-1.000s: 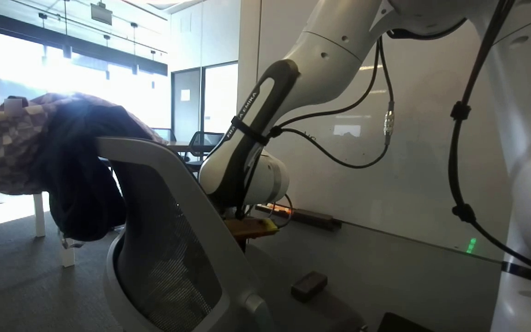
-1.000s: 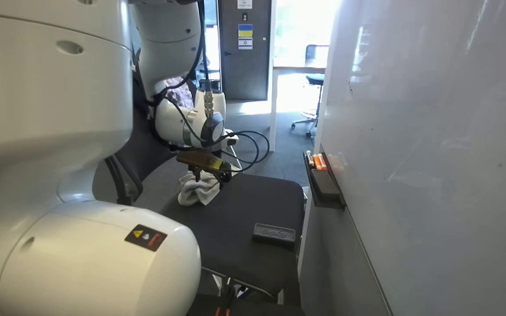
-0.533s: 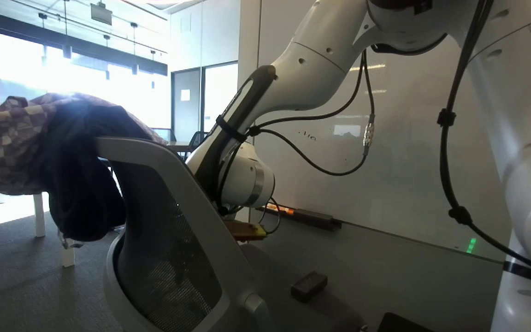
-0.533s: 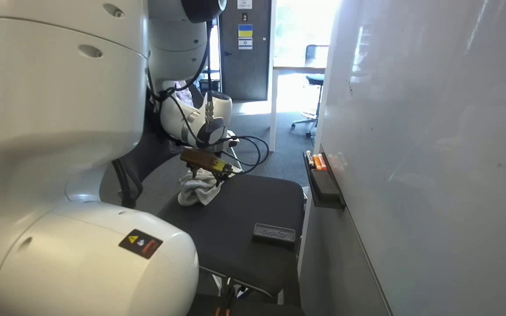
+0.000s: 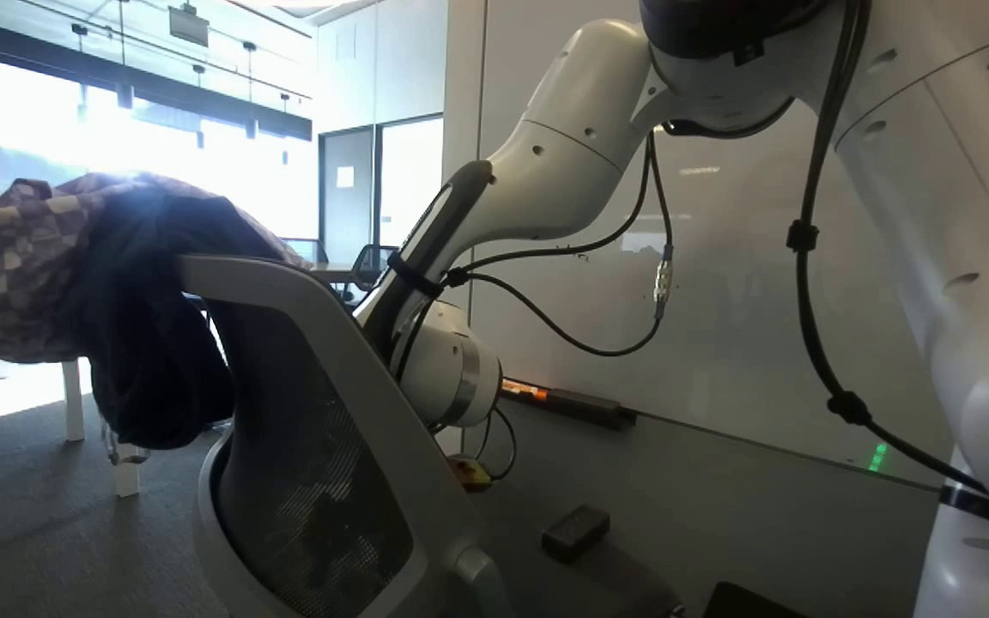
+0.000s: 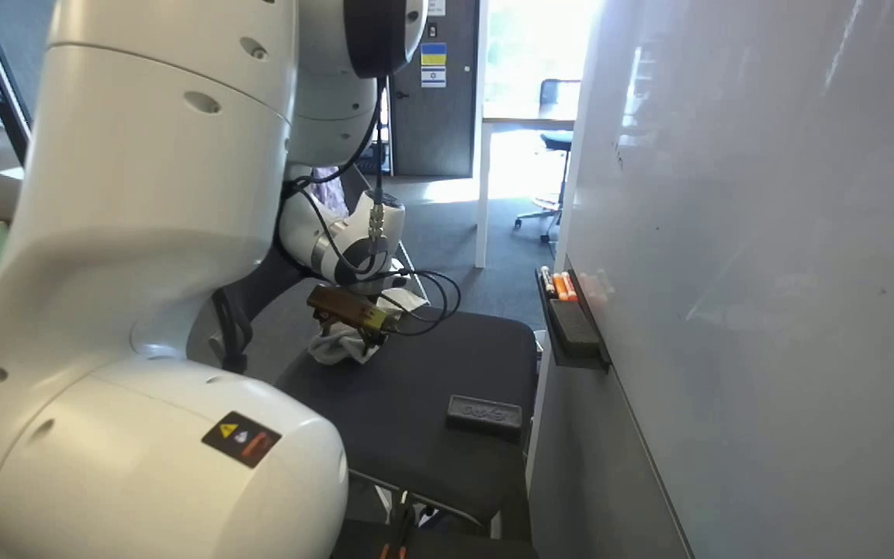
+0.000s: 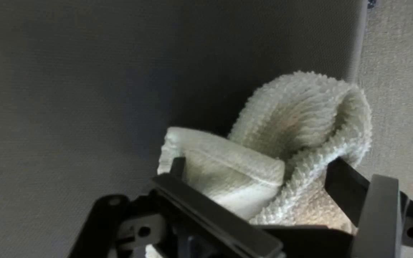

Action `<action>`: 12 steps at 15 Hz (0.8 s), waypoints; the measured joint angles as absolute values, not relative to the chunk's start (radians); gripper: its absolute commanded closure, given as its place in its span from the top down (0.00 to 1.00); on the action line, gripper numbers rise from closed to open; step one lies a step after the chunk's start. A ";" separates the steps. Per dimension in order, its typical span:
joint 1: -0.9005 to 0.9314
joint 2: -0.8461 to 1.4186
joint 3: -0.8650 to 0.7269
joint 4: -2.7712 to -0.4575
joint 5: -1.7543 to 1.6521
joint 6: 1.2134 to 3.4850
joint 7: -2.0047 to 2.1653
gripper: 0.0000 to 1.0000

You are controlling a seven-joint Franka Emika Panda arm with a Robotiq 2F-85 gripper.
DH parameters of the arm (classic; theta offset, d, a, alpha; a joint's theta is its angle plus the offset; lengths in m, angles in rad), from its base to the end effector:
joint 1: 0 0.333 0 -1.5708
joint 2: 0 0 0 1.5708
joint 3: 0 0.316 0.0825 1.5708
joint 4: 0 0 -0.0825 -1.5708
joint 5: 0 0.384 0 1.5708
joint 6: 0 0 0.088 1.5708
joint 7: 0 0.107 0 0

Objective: Place the clothing on the backrest of the chair then pick up the towel.

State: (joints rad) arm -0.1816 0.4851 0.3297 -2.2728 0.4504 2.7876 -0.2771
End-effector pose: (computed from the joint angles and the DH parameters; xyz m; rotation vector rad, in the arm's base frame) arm 0.5275 0.0669 0.1538 -2.8290 0.0515 -0.0644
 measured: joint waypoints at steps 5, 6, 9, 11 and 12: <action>-0.187 0.504 0.358 -2.266 0.456 2.785 -0.298 0.66; -0.193 0.508 0.358 -2.266 0.456 2.784 -0.309 0.58; -0.216 0.511 0.357 -2.266 0.456 2.778 -0.339 0.34; -0.229 0.511 0.357 -2.266 0.456 2.774 -0.353 0.20; -0.234 0.511 0.357 -2.266 0.456 2.772 -0.358 0.12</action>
